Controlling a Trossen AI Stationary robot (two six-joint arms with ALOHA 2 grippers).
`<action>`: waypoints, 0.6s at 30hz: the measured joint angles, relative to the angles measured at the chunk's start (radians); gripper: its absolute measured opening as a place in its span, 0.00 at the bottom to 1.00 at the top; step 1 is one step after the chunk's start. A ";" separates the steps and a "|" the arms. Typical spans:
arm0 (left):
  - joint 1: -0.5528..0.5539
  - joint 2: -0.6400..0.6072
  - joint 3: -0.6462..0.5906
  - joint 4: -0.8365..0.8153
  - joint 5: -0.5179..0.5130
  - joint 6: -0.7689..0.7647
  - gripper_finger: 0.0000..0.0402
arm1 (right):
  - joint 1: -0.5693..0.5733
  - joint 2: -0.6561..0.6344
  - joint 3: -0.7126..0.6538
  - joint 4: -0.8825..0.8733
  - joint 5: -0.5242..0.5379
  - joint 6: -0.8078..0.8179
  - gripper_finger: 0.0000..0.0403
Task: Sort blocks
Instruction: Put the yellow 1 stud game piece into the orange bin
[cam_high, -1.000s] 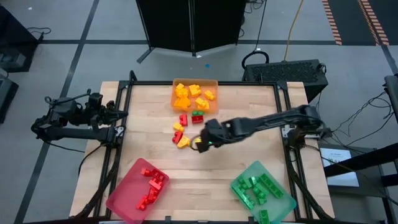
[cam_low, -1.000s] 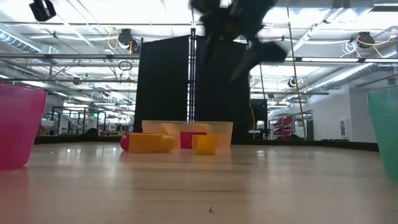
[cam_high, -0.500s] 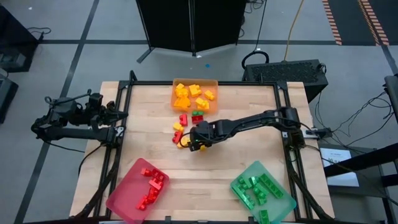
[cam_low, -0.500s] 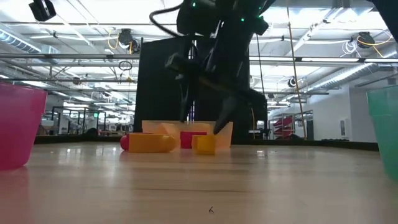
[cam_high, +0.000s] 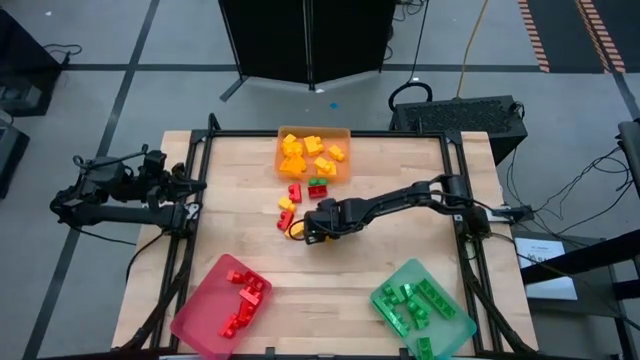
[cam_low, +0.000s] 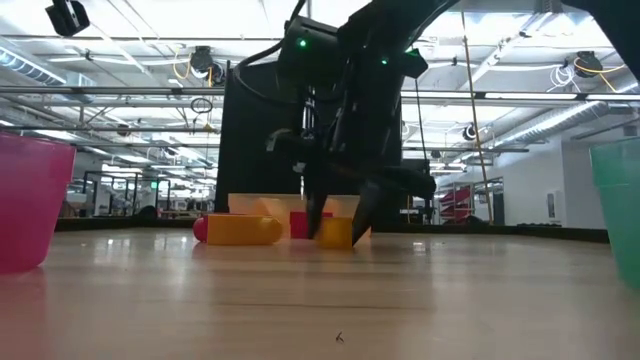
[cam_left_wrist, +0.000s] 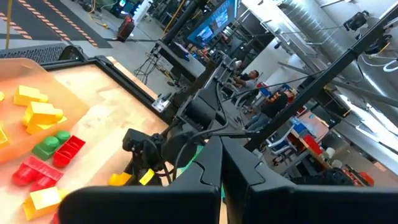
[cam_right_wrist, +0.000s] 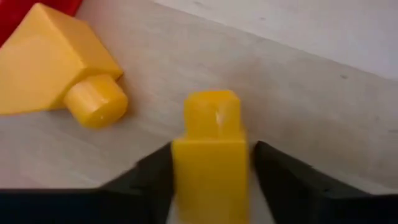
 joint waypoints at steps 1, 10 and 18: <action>0.000 0.000 0.000 0.000 0.000 0.001 0.01 | -0.002 0.000 0.000 -0.001 -0.006 -0.003 0.45; 0.000 0.000 0.000 -0.001 0.003 0.018 0.01 | -0.014 -0.015 0.058 0.051 -0.032 -0.075 0.28; 0.000 0.000 0.000 -0.004 0.004 0.019 0.01 | -0.135 -0.051 0.417 -0.124 0.136 -0.329 0.28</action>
